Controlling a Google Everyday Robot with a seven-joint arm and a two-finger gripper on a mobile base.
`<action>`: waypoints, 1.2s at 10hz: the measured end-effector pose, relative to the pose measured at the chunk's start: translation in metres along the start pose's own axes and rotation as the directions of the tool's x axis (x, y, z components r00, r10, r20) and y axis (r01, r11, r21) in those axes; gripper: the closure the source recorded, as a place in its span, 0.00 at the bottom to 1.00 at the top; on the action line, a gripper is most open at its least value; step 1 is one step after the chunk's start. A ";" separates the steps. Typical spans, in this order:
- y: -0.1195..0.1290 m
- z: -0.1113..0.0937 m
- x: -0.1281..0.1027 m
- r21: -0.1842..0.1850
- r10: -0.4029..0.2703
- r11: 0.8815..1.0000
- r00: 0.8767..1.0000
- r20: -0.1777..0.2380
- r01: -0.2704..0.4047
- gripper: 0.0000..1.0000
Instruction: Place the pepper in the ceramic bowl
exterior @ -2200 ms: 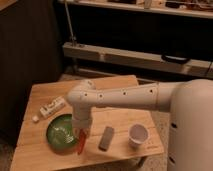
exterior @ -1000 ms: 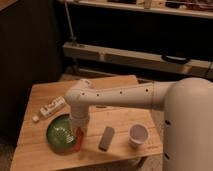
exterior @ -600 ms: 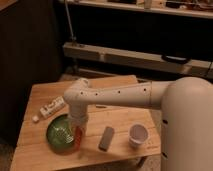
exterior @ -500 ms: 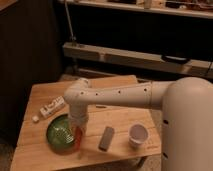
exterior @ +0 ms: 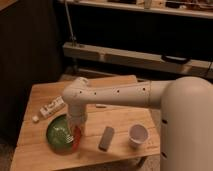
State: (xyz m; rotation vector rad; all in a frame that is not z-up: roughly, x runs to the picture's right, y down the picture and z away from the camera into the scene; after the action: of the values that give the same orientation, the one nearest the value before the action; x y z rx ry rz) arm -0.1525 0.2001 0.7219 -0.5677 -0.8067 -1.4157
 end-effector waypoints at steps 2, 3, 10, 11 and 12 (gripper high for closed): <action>-0.019 -0.003 0.012 -0.001 -0.007 1.000 1.000 0.004 0.007 0.91; -0.037 -0.003 0.022 0.000 -0.014 1.000 1.000 0.009 0.014 0.91; -0.043 -0.003 0.031 -0.003 -0.028 1.000 0.999 0.015 0.028 0.66; -0.045 -0.003 0.032 -0.001 -0.028 1.000 0.999 0.016 0.028 0.55; -0.049 -0.002 0.033 0.001 -0.034 0.999 0.999 0.017 0.034 0.47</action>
State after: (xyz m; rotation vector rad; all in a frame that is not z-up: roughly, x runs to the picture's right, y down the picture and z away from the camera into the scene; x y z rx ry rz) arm -0.2020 0.1724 0.7403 -0.5686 -0.8334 -1.4434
